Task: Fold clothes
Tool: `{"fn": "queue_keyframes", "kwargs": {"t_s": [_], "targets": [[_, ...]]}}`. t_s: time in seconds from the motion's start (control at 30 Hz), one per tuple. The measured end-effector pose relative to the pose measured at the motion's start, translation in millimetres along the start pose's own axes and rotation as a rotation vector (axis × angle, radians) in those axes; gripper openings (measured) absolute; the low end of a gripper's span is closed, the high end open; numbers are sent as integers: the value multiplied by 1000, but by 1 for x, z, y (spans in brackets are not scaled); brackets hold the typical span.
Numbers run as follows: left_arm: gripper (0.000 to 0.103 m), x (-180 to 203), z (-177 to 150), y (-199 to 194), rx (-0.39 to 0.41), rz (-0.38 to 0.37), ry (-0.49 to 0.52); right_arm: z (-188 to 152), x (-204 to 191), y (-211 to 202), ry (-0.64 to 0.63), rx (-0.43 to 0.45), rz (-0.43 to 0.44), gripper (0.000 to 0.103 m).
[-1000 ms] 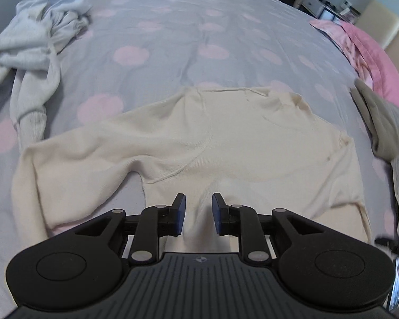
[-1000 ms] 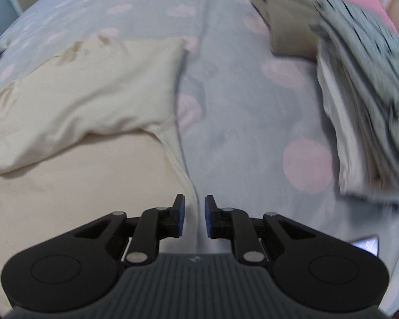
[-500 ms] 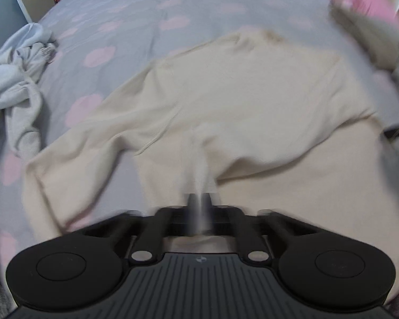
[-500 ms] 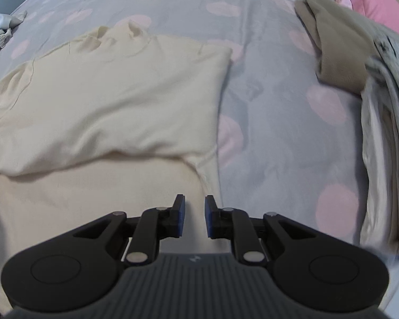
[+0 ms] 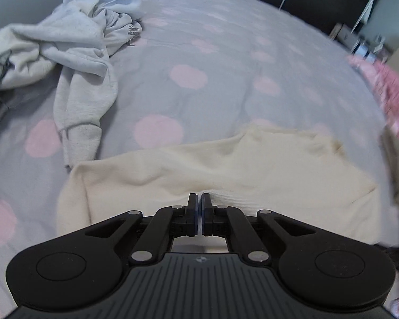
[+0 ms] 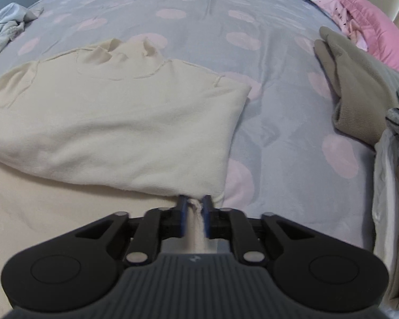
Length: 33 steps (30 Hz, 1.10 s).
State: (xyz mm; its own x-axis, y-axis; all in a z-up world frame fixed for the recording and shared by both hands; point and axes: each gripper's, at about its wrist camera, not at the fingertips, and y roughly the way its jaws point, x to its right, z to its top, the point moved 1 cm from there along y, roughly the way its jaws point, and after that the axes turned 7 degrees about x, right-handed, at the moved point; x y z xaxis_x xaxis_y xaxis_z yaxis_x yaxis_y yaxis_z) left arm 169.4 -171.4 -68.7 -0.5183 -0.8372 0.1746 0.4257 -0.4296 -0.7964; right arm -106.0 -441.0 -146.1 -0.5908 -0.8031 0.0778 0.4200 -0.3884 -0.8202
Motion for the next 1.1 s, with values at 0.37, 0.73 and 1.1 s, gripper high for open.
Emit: {"fn": "queue_keyframes", "kwargs": {"t_s": [0.37, 0.73, 1.1], "targets": [[13, 17, -9, 12, 21, 153, 170, 10, 27, -15, 87, -146, -24, 8], [39, 63, 8, 11, 13, -110, 401, 64, 65, 2, 331, -114, 8, 25], [25, 108, -31, 62, -174, -273, 553, 79, 56, 23, 333, -98, 35, 27]]}}
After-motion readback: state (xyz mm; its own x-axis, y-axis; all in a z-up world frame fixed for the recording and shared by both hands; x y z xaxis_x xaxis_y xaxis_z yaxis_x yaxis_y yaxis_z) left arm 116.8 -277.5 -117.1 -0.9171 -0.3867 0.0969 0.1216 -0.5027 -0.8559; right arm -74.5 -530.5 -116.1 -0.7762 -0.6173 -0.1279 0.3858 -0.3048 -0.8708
